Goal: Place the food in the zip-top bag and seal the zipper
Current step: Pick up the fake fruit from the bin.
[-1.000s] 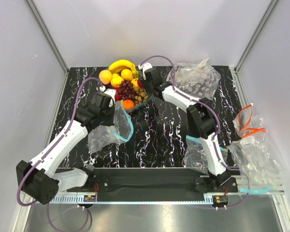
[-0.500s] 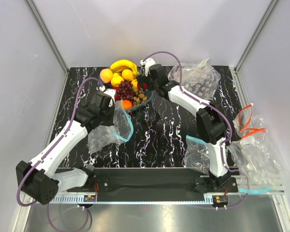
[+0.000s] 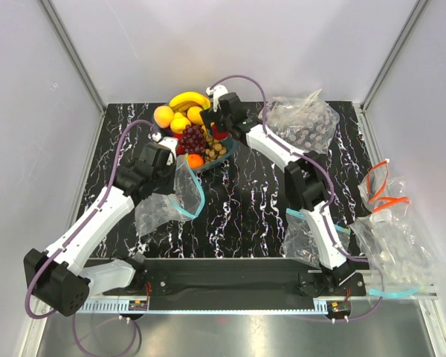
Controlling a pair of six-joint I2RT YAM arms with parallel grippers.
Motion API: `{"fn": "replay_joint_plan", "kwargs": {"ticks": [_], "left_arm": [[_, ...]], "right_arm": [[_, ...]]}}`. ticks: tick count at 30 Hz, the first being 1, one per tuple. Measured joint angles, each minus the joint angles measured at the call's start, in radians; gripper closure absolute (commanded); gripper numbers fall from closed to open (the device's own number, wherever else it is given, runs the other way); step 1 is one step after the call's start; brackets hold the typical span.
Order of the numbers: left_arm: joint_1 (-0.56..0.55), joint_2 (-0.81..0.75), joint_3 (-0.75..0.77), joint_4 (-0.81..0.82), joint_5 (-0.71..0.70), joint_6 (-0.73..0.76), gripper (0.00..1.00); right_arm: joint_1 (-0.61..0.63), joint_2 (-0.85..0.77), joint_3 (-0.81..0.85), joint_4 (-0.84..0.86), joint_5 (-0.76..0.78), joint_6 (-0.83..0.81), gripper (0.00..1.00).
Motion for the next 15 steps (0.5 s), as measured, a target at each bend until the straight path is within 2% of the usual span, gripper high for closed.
{"fn": "replay_joint_plan", "kwargs": {"ticks": [5, 6, 9, 15], "left_arm": [[0.0, 0.0, 0.0, 0.0, -0.004, 0.0, 0.94], [0.0, 0.0, 0.0, 0.0, -0.005, 0.0, 0.94], [0.0, 0.0, 0.0, 0.0, -0.005, 0.0, 0.94], [0.0, -0.015, -0.006, 0.0, -0.009, 0.0, 0.94]], "right_arm": [[0.0, 0.033, -0.003, -0.04, 0.018, 0.016, 0.08], [0.0, 0.033, -0.01, -0.043, 0.02, 0.018, 0.15], [0.0, 0.032, -0.034, -0.038, 0.023, 0.024, 0.45], [0.006, -0.053, -0.175, 0.021, 0.034, 0.041, 0.47]]}}
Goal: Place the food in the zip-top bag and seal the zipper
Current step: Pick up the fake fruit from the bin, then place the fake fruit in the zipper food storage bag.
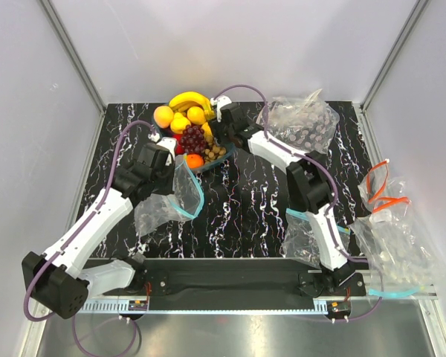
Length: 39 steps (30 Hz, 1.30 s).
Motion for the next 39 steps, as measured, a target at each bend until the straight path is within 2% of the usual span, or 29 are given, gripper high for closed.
{"fn": "replay_joint_plan", "kwargs": {"ticks": [7, 13, 17, 20, 24, 27, 39], "left_arm": [[0.0, -0.01, 0.0, 0.0, -0.002, 0.0, 0.94], [0.0, -0.01, 0.0, 0.0, -0.002, 0.0, 0.95], [0.0, -0.01, 0.0, 0.0, -0.002, 0.0, 0.95], [0.0, -0.01, 0.0, 0.0, -0.002, 0.0, 0.96], [0.0, -0.01, 0.0, 0.0, -0.002, 0.0, 0.96], [0.0, -0.016, 0.0, 0.0, -0.007, -0.002, 0.99], [0.0, -0.204, 0.016, -0.012, -0.008, -0.047, 0.99]], "right_arm": [[0.019, -0.179, -0.151, 0.018, -0.005, 0.021, 0.49], [0.042, -0.449, -0.369, 0.071, -0.083, 0.085, 0.51], [0.111, -0.613, -0.5, 0.12, -0.13, 0.121, 0.52], [0.219, -0.692, -0.578, 0.161, -0.159, 0.151, 0.52], [0.339, -0.728, -0.671, 0.232, -0.195, 0.203, 0.52], [0.386, -0.724, -0.71, 0.248, -0.2, 0.238, 0.53], [0.423, -0.606, -0.728, 0.435, -0.18, 0.356, 0.53]]}}
